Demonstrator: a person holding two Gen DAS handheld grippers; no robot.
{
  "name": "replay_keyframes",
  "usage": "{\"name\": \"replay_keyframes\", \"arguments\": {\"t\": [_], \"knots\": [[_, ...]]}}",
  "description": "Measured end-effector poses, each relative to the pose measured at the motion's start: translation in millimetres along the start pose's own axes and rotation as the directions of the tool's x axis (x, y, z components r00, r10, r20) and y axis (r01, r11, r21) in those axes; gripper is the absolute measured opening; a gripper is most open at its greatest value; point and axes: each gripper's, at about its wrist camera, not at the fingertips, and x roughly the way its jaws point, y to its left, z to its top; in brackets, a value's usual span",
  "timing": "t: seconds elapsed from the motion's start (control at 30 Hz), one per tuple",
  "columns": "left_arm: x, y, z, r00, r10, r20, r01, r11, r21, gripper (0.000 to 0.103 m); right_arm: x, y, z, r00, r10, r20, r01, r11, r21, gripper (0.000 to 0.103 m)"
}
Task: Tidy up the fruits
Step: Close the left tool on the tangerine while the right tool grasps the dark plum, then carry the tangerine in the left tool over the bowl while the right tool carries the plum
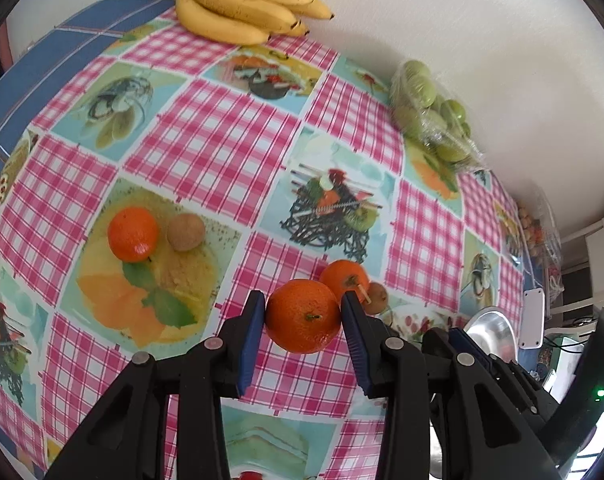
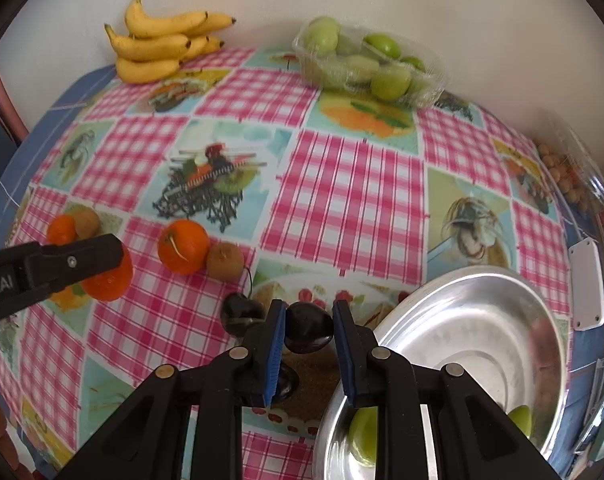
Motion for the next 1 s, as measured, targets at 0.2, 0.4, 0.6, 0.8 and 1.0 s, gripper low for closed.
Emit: {"name": "replay_keyframes", "arguments": {"t": [0.2,0.4,0.6,0.8,1.0], "knots": [[-17,-5,1,0.999,-0.024,0.045,0.023,1.000,0.012,0.041,-35,-2,8,0.995,0.005,0.098,-0.007,1.000,0.018,0.026],[-28,-9,1,0.997,-0.038,0.072,0.036,0.999,0.022,0.041,-56,-1,11,0.988,0.023,0.152,-0.027,0.999,0.024,0.026],[-31,-15,-1,0.996,-0.040,0.079,0.038,0.999,0.031,0.041,-55,-9,7,0.991,0.025,0.133,-0.032,0.998,0.047,0.026],[-27,-33,-7,0.996,-0.051,0.071,0.046,0.997,0.069,0.041,-52,-40,-3,0.994,-0.007,0.110,-0.007,0.992,0.127,0.026],[-20,-70,-23,0.996,-0.073,0.055,0.063,0.984,0.165,0.041,-47,-91,-20,0.997,-0.057,0.055,0.041,0.966,0.255,0.026]]}}
